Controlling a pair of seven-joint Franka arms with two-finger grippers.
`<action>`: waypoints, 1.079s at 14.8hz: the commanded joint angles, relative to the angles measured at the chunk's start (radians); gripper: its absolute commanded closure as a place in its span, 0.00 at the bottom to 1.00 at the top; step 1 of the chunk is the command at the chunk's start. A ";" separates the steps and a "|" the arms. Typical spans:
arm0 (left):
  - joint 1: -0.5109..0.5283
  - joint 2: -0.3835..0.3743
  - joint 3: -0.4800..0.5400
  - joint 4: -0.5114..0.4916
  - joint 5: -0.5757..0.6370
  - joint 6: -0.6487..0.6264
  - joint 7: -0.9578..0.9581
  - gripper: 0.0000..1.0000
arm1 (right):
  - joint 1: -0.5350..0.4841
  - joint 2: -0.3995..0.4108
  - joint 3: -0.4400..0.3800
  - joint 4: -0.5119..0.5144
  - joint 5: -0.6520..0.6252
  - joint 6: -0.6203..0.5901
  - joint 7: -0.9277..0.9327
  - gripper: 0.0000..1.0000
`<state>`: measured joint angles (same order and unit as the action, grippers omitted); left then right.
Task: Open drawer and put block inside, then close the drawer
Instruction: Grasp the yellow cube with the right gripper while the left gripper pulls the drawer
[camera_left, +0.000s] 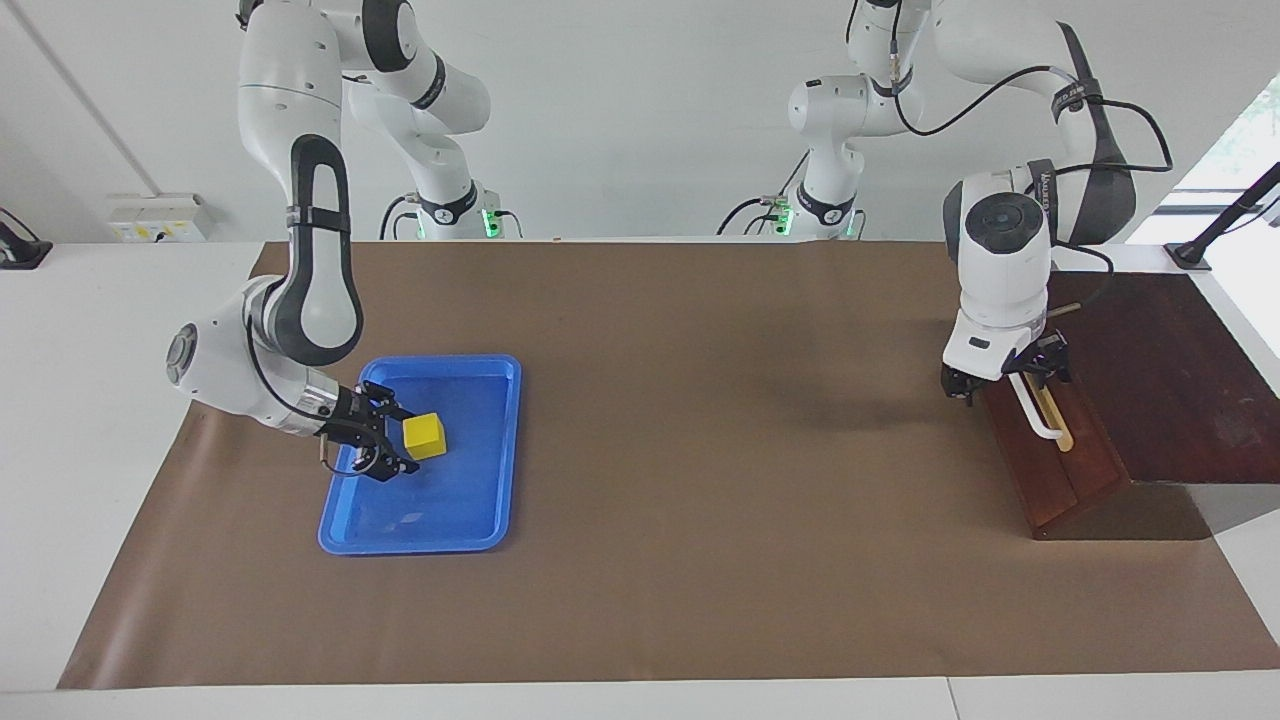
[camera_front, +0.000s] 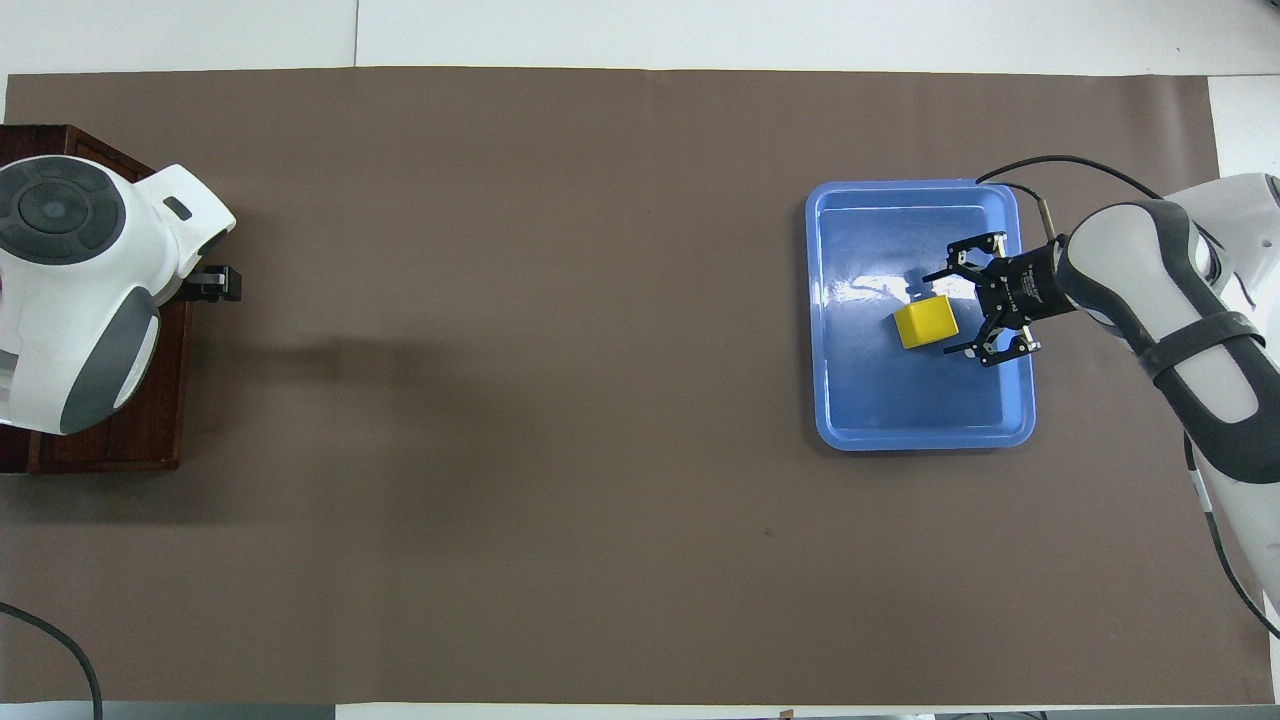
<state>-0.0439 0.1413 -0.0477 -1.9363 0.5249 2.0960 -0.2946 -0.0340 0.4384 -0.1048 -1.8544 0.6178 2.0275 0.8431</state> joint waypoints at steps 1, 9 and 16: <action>0.022 -0.022 0.002 -0.058 0.027 0.074 -0.015 0.00 | -0.006 -0.020 0.004 -0.036 0.028 0.026 -0.038 0.04; 0.042 0.003 0.002 -0.081 0.029 0.137 -0.017 0.00 | -0.006 -0.027 0.004 -0.063 0.057 0.042 -0.082 0.36; -0.007 0.018 -0.003 -0.078 0.029 0.150 -0.125 0.00 | -0.007 -0.026 0.007 -0.040 0.056 0.023 -0.148 1.00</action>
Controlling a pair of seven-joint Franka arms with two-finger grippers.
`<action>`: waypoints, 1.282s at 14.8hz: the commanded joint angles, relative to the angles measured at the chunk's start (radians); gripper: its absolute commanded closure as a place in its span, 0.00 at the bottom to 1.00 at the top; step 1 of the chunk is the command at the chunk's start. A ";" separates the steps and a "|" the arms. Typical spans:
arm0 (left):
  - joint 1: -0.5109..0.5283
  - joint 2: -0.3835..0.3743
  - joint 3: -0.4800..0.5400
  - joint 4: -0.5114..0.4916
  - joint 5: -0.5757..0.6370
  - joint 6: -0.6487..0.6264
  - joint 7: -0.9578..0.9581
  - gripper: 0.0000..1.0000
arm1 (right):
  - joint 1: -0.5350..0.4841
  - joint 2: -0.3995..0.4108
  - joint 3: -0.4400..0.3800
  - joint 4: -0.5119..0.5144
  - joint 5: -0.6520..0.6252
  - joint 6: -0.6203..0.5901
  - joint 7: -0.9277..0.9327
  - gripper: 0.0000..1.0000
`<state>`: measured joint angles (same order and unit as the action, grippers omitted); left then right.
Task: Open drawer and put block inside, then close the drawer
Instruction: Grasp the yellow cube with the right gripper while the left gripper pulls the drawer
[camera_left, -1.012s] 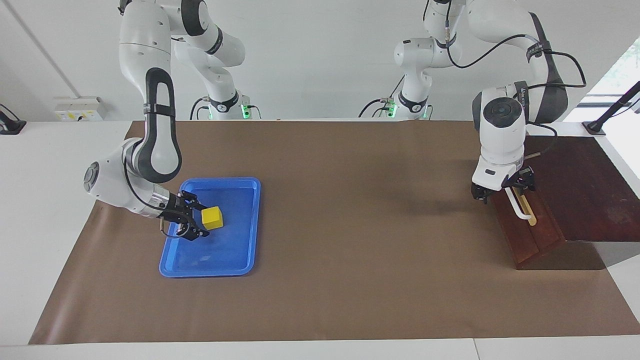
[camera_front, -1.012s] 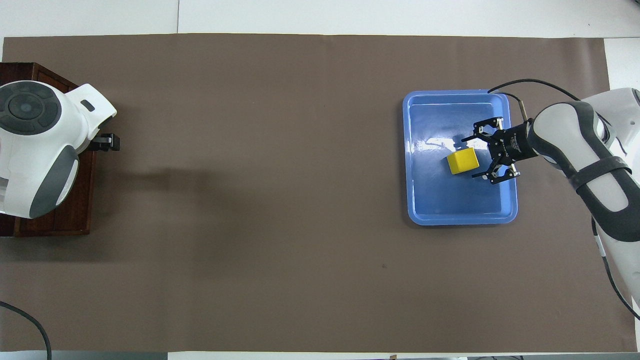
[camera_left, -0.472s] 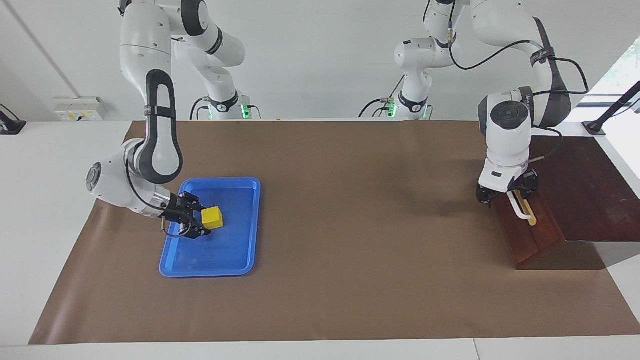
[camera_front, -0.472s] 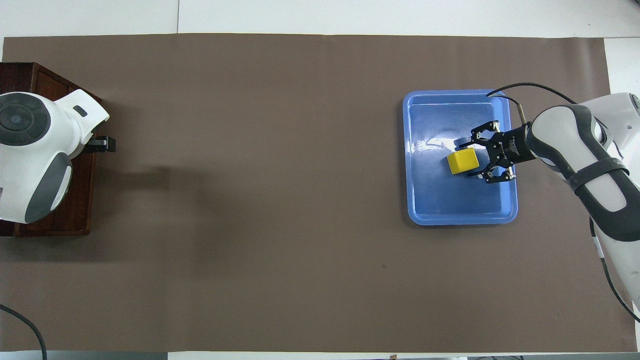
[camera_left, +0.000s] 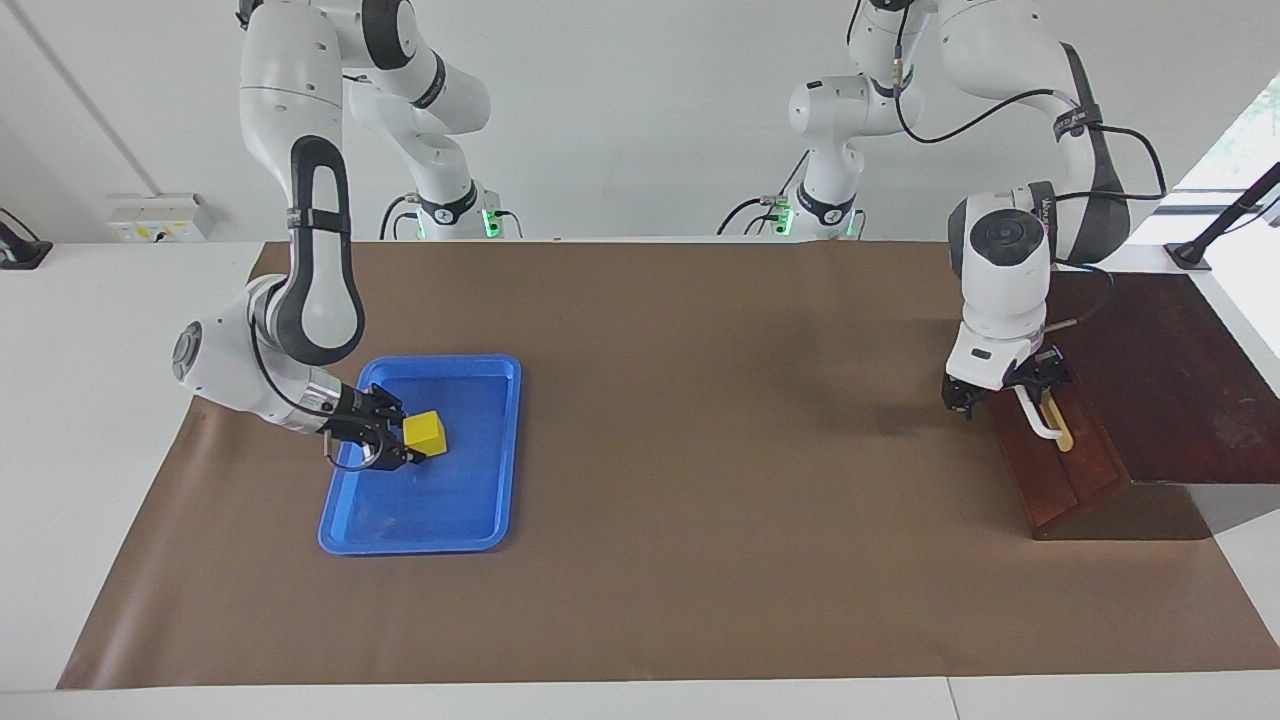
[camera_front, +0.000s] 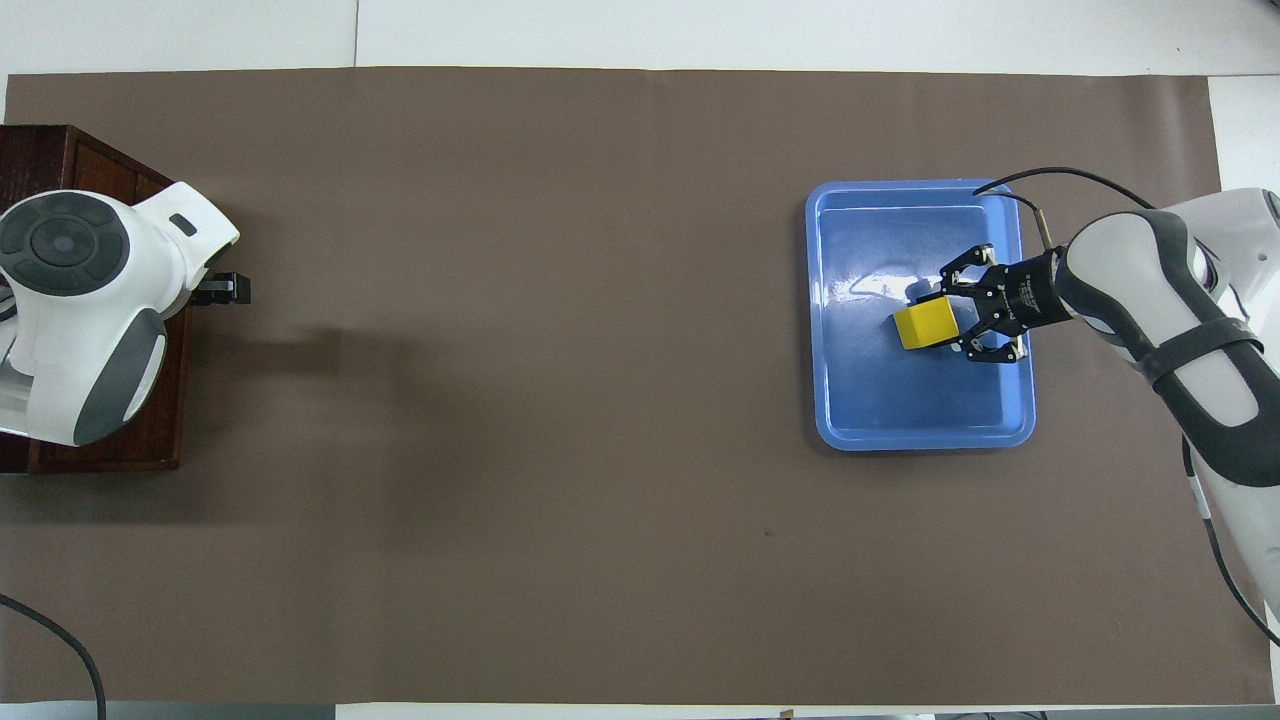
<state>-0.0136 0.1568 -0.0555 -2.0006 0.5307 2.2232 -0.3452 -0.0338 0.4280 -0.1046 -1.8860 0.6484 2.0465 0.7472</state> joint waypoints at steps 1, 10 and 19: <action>-0.054 0.003 0.005 -0.011 0.022 0.020 -0.095 0.00 | -0.009 -0.014 0.006 0.005 0.025 -0.003 -0.051 1.00; -0.183 0.003 0.003 0.009 -0.011 -0.049 -0.270 0.00 | 0.023 -0.012 0.106 0.180 0.028 -0.030 0.329 1.00; -0.230 0.009 0.005 0.031 -0.081 -0.059 -0.336 0.00 | 0.253 -0.003 0.106 0.219 0.028 0.096 0.688 1.00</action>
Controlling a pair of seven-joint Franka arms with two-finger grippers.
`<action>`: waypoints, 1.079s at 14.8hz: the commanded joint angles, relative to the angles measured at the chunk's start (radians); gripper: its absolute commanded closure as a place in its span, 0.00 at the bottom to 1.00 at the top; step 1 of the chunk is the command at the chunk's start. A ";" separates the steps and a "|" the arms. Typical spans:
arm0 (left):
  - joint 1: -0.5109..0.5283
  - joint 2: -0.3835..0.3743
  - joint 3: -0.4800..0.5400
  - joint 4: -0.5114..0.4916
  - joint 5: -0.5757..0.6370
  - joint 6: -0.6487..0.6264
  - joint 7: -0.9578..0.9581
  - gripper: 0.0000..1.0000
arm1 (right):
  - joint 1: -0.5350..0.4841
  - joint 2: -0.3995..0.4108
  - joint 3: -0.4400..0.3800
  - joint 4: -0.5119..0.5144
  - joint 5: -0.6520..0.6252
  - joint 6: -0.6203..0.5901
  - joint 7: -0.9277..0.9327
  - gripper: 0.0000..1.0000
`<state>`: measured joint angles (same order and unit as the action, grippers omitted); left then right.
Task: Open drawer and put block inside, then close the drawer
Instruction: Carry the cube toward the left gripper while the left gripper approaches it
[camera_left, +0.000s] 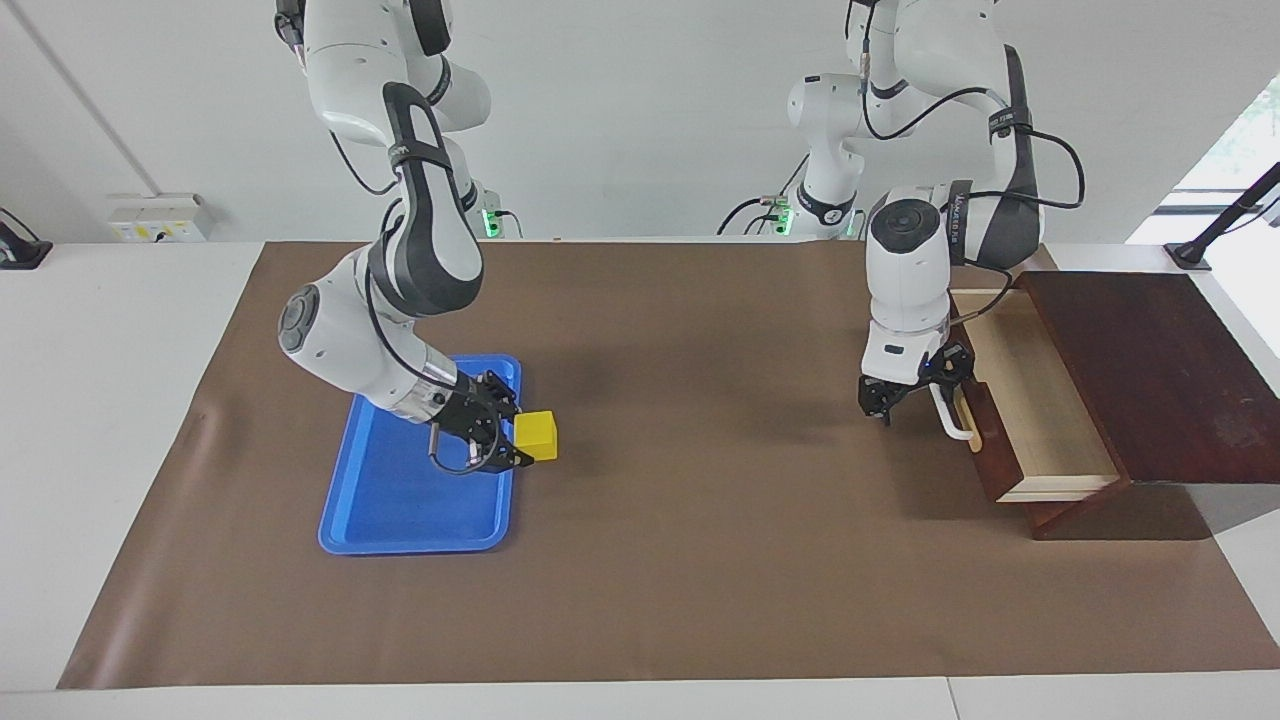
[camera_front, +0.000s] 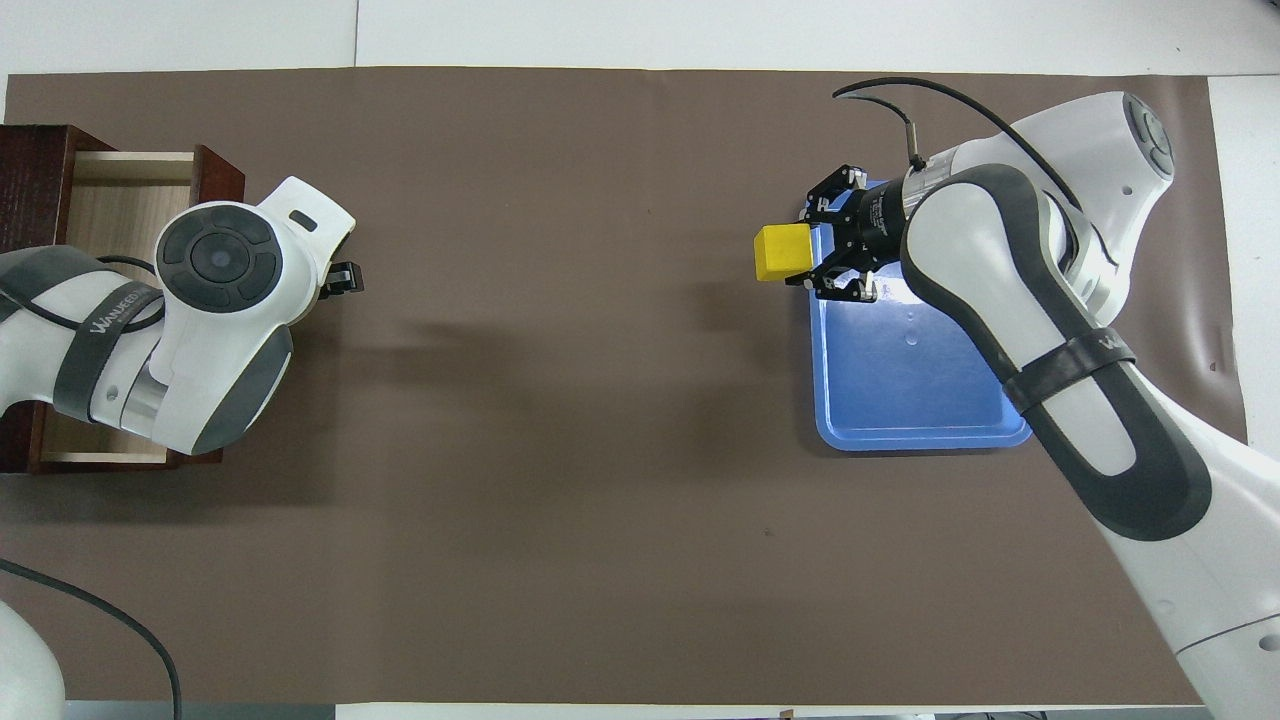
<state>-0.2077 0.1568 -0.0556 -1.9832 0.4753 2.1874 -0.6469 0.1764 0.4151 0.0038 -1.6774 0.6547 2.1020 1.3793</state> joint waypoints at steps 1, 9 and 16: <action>-0.036 0.009 0.005 0.015 -0.029 -0.024 -0.034 0.00 | 0.060 0.010 -0.002 0.010 0.022 0.061 0.081 1.00; -0.032 0.075 0.008 0.344 -0.269 -0.334 -0.115 0.00 | 0.188 0.014 0.001 0.012 0.022 0.125 0.165 1.00; -0.074 0.135 0.005 0.491 -0.460 -0.365 -1.022 0.00 | 0.281 0.065 -0.001 0.094 0.020 0.119 0.240 1.00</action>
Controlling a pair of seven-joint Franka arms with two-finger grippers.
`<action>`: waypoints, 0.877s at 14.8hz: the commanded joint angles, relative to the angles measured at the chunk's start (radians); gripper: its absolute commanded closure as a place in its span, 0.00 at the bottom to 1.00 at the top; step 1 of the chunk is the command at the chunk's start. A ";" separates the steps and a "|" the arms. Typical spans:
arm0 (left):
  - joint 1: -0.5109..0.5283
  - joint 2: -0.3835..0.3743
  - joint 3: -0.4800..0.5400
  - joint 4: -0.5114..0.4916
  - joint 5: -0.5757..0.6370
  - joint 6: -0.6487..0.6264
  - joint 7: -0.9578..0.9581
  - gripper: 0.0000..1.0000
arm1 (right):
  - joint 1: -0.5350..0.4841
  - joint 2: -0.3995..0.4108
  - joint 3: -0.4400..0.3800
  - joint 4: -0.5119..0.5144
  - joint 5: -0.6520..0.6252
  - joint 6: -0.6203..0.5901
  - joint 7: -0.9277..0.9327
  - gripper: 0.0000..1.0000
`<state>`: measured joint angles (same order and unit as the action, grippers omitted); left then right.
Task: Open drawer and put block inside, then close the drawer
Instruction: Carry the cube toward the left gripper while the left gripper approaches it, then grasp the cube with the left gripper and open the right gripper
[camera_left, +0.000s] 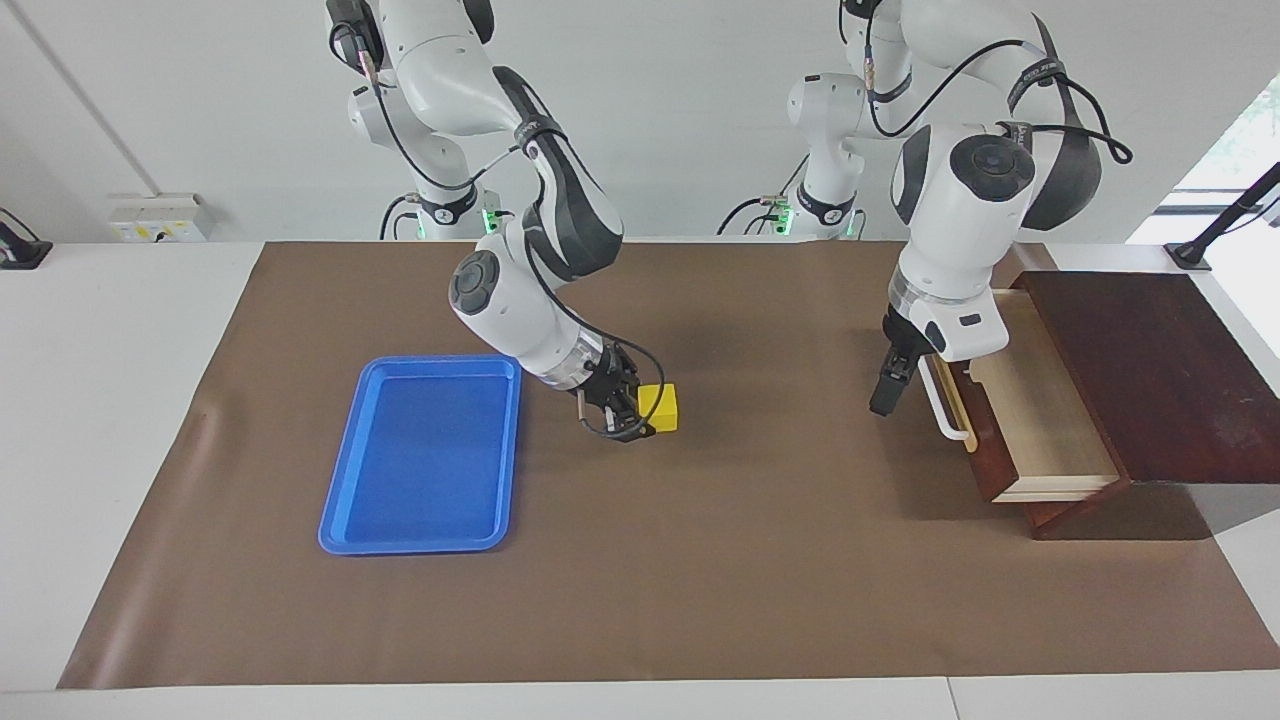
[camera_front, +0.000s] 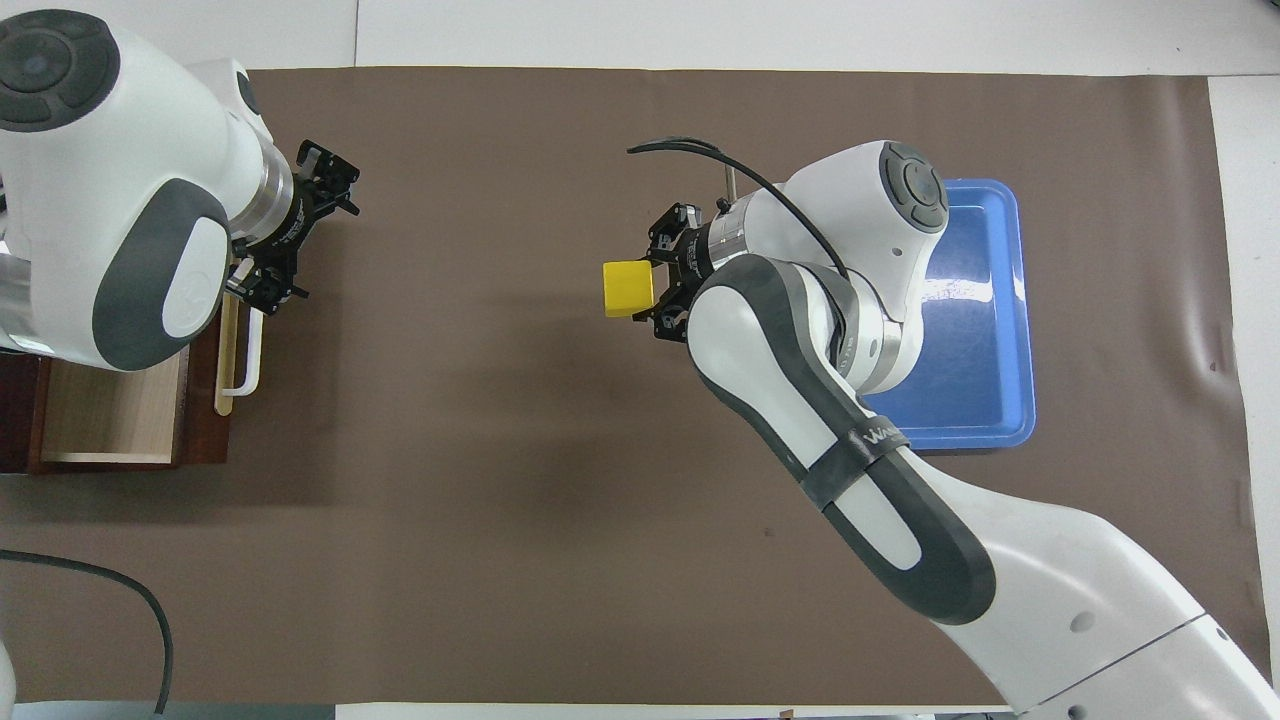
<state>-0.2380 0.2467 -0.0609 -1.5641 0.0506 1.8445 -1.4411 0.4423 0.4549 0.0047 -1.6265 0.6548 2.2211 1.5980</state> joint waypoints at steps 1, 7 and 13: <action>-0.062 0.046 0.010 0.075 -0.056 -0.021 -0.319 0.00 | 0.018 0.030 -0.002 0.062 0.019 -0.003 0.034 1.00; -0.237 0.118 0.015 0.153 -0.098 -0.039 -0.724 0.00 | 0.039 0.030 -0.003 0.056 0.011 -0.001 0.043 1.00; -0.307 0.258 0.023 0.276 -0.077 -0.048 -0.897 0.00 | 0.033 0.030 -0.005 0.050 0.005 -0.001 0.042 1.00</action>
<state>-0.5351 0.4904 -0.0579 -1.3365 -0.0276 1.8283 -2.2901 0.4784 0.4741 0.0009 -1.5920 0.6548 2.2211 1.6257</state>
